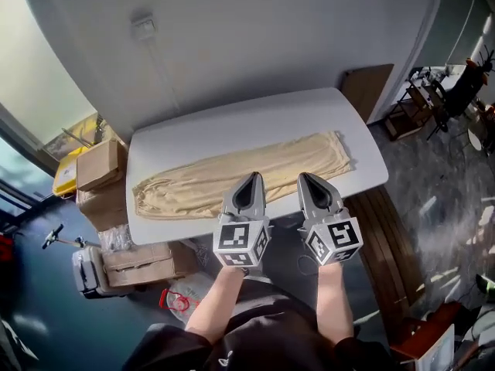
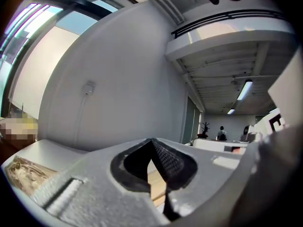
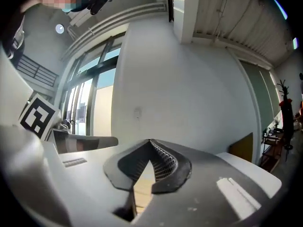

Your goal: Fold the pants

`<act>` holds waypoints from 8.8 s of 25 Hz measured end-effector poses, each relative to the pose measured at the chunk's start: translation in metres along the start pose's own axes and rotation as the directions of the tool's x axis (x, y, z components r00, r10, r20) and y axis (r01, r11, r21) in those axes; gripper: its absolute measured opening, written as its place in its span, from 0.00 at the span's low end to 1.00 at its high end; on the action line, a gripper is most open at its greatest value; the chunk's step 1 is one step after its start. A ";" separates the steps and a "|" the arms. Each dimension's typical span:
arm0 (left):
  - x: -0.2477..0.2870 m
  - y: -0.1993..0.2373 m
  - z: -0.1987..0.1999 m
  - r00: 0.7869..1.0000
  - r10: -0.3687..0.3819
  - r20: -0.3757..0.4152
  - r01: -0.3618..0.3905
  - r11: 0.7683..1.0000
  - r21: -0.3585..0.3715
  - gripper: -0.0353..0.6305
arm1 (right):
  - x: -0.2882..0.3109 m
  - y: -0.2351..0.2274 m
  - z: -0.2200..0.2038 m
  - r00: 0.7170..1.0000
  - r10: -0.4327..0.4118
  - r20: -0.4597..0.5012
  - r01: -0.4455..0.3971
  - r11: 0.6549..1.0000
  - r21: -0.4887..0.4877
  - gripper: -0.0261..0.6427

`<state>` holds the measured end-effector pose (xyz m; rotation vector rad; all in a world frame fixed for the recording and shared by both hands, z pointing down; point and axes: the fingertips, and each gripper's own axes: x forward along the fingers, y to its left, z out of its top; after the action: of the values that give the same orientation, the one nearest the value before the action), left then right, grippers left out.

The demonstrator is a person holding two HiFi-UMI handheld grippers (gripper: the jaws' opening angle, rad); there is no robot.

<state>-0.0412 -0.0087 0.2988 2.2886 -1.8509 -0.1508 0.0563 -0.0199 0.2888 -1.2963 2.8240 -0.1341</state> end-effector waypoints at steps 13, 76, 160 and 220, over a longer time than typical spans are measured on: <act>0.080 0.062 -0.021 0.996 0.064 -0.064 -0.068 0.996 -0.064 0.06 | 0.100 -0.038 -0.033 0.994 0.038 -0.106 -0.035 0.999 0.025 0.05; 0.279 -0.083 -0.279 0.858 0.019 -0.513 -0.095 0.988 -0.122 0.06 | 0.037 -0.380 -0.294 0.737 -0.114 -0.666 0.355 0.905 0.237 0.47; -0.122 0.295 -0.151 0.711 0.626 -0.322 -0.700 0.674 -0.236 0.06 | 0.175 0.204 -0.336 0.326 0.370 -0.870 -0.745 0.667 0.005 0.20; 0.088 0.137 -0.208 0.864 0.208 -0.458 -0.317 0.932 -0.175 0.06 | 0.126 -0.100 -0.297 0.696 0.153 -0.701 0.044 0.966 0.255 0.33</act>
<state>-0.1121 -0.1040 0.5353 1.7067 -1.7664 0.1536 0.0307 -0.1614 0.5947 -1.2966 3.2622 -1.2252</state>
